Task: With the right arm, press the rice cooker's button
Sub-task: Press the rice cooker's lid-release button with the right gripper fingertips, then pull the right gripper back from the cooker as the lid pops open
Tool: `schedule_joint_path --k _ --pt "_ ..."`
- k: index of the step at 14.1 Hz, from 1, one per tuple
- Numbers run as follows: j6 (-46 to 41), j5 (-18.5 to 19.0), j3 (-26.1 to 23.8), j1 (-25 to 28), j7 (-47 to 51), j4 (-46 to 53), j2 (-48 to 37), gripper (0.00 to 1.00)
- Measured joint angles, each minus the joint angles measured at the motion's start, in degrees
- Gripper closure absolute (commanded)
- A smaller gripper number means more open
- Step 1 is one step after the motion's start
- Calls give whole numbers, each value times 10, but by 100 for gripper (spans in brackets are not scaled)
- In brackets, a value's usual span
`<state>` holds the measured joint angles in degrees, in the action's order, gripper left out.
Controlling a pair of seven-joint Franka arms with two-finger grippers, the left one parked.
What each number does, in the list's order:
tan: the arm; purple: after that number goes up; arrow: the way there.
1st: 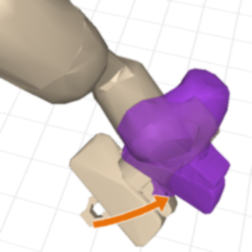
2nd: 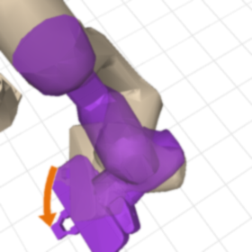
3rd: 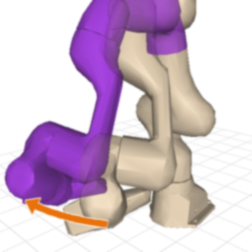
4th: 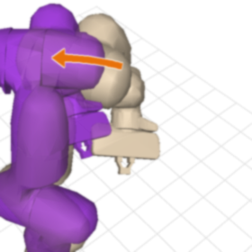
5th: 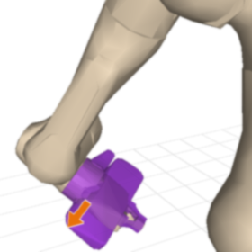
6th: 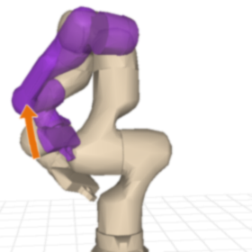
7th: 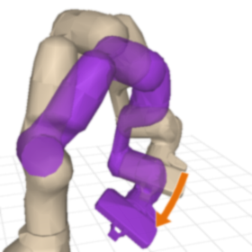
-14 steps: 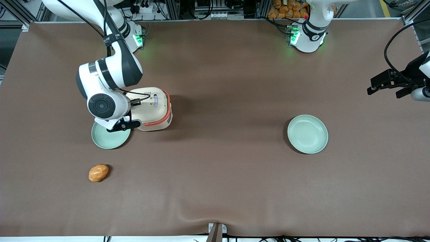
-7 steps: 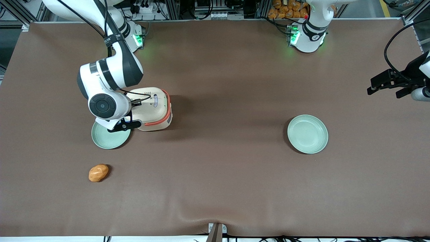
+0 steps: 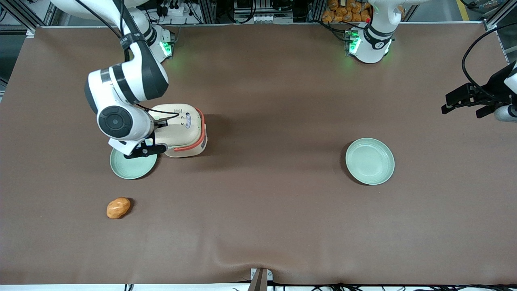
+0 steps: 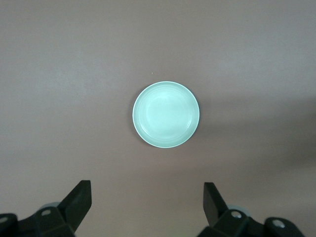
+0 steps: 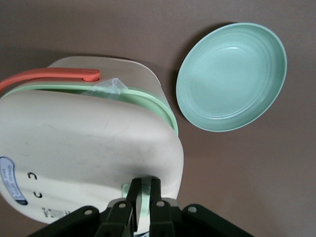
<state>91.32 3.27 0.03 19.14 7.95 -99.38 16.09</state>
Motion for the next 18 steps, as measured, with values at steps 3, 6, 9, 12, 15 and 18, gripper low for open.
schedule_joint_path --k 3,6,9,12,15,18 --pt "-38 0 -15 0 0 43 -13 48" --pt "-51 0 -32 1 0 90 -29 22" --pt "-54 0 -40 1 0 115 -43 0" --pt "-54 0 -39 0 0 127 -51 0" --pt "-60 1 -38 -7 0 147 -64 0" --pt "-97 1 -45 -49 0 161 -85 0"
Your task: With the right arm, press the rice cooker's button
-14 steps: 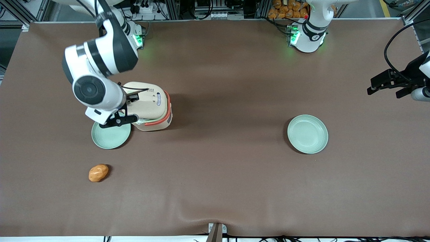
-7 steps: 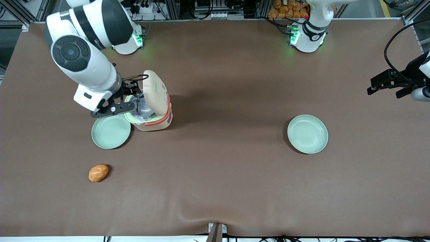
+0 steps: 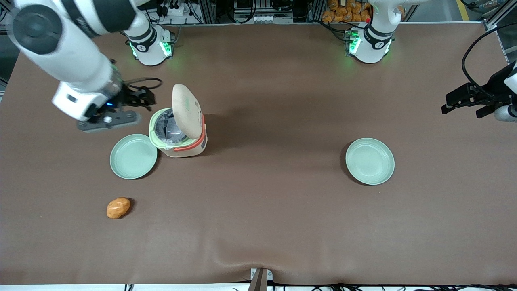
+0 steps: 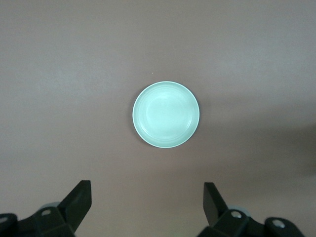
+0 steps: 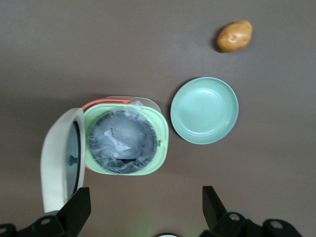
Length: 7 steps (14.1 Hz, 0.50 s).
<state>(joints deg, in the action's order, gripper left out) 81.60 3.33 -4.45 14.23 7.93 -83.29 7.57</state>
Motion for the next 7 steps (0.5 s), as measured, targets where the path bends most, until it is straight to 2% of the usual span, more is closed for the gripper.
schedule_joint_path --k 2,4,7 --pt "-19 -5 -7 -41 -8 6 -13 0" --pt "-24 -38 6 -76 -38 8 -22 0" --pt "-32 -66 79 -91 -107 8 -26 0"
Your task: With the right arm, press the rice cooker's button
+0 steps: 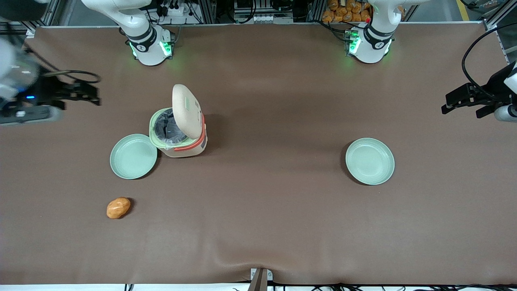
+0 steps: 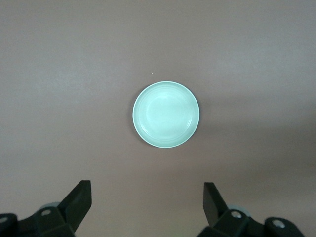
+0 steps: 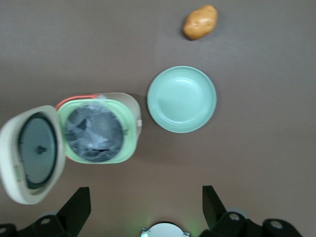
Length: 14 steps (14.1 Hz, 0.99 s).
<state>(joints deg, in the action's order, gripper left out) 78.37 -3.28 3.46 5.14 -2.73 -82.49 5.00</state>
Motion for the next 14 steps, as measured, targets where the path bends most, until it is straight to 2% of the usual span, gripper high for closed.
schedule_joint_path --k 3,14 --pt "-2 0 28 -3 -12 -1 0 0" --pt "-2 28 29 -2 -11 -1 0 0"
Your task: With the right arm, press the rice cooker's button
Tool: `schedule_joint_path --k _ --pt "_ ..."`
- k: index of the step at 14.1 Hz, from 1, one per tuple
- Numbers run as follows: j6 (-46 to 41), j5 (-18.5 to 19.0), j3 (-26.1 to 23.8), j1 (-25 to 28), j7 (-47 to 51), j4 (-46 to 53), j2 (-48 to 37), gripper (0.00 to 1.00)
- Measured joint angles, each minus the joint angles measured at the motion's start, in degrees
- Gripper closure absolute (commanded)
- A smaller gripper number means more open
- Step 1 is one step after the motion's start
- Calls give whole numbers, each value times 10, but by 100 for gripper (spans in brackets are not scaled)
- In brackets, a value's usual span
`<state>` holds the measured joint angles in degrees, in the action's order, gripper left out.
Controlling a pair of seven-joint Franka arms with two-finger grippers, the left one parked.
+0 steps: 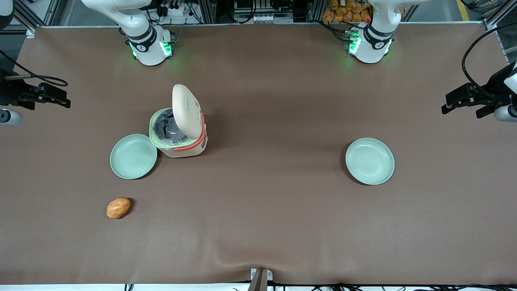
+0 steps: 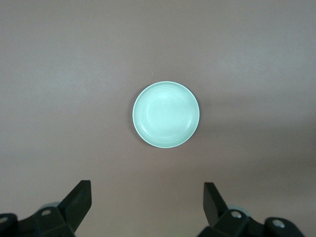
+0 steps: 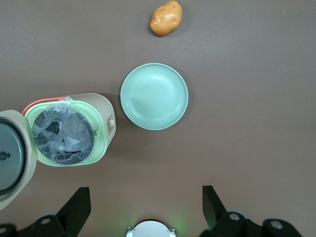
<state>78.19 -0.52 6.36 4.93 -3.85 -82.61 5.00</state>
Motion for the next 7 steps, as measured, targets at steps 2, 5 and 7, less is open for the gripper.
schedule_joint_path --k 2,5,7 --pt "0 1 0 0 1 0 -1 0" --pt "0 2 7 0 9 0 -2 0" --pt "1 2 11 0 9 0 -2 0"
